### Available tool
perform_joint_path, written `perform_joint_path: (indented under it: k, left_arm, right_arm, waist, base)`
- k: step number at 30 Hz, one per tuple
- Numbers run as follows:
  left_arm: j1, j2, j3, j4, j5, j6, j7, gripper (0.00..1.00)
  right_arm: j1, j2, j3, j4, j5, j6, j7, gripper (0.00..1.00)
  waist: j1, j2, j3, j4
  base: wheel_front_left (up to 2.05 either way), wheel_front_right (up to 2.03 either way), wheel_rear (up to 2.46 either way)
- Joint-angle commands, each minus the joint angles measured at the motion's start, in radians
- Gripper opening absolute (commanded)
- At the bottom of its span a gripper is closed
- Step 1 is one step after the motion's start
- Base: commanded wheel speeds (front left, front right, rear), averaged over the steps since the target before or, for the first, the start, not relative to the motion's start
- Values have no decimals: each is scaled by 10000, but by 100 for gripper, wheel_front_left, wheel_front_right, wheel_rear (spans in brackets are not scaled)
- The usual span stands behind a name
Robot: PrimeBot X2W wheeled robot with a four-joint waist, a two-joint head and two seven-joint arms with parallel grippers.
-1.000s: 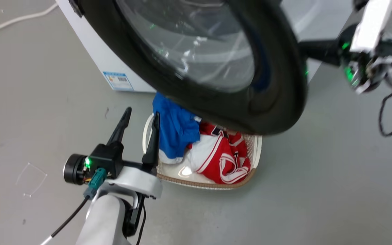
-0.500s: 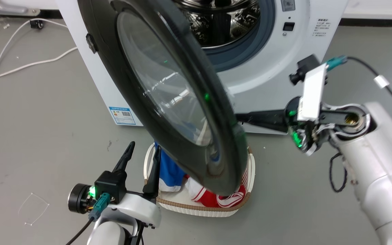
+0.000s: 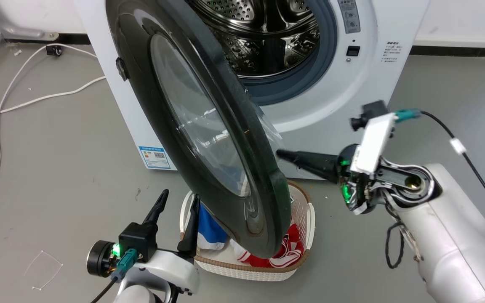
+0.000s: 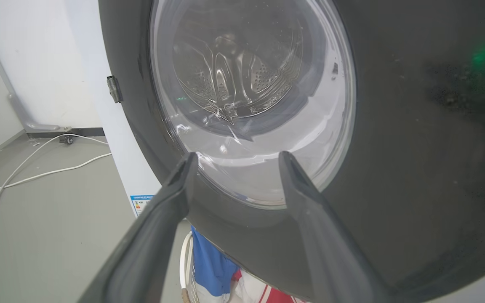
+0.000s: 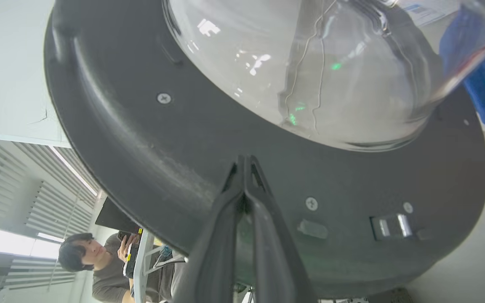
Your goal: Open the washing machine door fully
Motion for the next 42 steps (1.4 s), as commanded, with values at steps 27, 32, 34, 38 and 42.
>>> perform_joint_path:
  k: [27,32,34,38,42]
  left_arm:
    - [558,59,886,127,-26,144,-27,100]
    - [482,88,973,119,27,139,-27,100]
    - [461,88,987,110,41,147,-27,100]
    - [376,129,1034,60,105,174,-27,100]
    - [301,189,1087,89,141,132,-27,100]
  right_arm:
    - [5700,-1540,-2518,-3886,-5028,4,-9475,100]
    - [5697,-1746,-2762,-3935,-9150,3,-10621,100]
    - [5730,-1608,-2934,-4053,-9929,3,-10681,100]
    - [6135,-993,-3611,-4611,-12682,1,-10705,100]
    - [6710,-246,-3943,-5138,-14496,1,-10445,100]
  waist:
    - [1,0,-550,-994]
    - [1,0,-585,-1019]
    - [1,0,-588,-1023]
    - [1,0,-578,-1040]
    - [1,0,-575,-1033]
  base:
    - [0,0,0]
    - [0,0,0]
    - [0,0,0]
    - [0,0,0]
    - [0,0,0]
